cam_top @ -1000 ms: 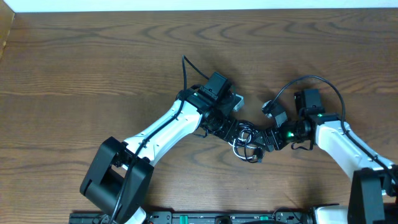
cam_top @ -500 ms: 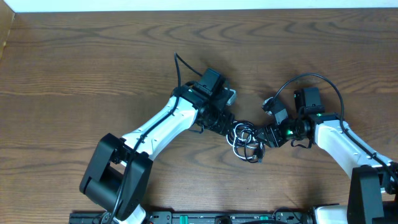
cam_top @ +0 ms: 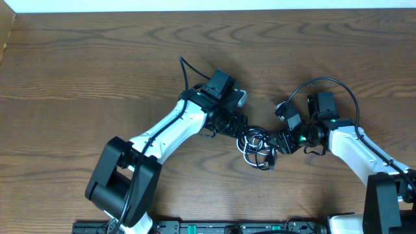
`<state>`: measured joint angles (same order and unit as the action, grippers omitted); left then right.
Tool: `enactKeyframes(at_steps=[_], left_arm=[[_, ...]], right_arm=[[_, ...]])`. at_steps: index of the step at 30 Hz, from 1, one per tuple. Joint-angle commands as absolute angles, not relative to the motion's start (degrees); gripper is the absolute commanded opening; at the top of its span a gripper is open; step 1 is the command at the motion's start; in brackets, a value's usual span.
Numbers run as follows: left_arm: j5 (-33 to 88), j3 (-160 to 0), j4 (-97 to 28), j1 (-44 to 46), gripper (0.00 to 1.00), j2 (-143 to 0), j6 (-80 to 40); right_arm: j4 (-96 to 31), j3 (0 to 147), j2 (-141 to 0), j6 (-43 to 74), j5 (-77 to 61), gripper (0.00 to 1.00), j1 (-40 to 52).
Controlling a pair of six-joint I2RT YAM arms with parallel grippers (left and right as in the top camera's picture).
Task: Untangle cables
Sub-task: 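Hold with right gripper, pull left gripper back-left to stretch cables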
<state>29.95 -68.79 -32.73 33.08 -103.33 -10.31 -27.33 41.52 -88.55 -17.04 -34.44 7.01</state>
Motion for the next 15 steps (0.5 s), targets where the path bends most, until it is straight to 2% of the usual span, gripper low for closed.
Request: enactKeyframes(at_steps=[1, 15], left_arm=[[30.9, -68.7, -32.6, 33.2, 0.62, -105.6, -11.3], [30.9, -68.7, -29.2, 35.1, 0.62, -111.1, -14.5]], right_arm=[[-27.2, 41.0, -88.8, -16.3, -34.6, 0.46, 7.2], [-27.2, 40.6, -88.8, -16.3, -34.7, 0.44, 7.2]])
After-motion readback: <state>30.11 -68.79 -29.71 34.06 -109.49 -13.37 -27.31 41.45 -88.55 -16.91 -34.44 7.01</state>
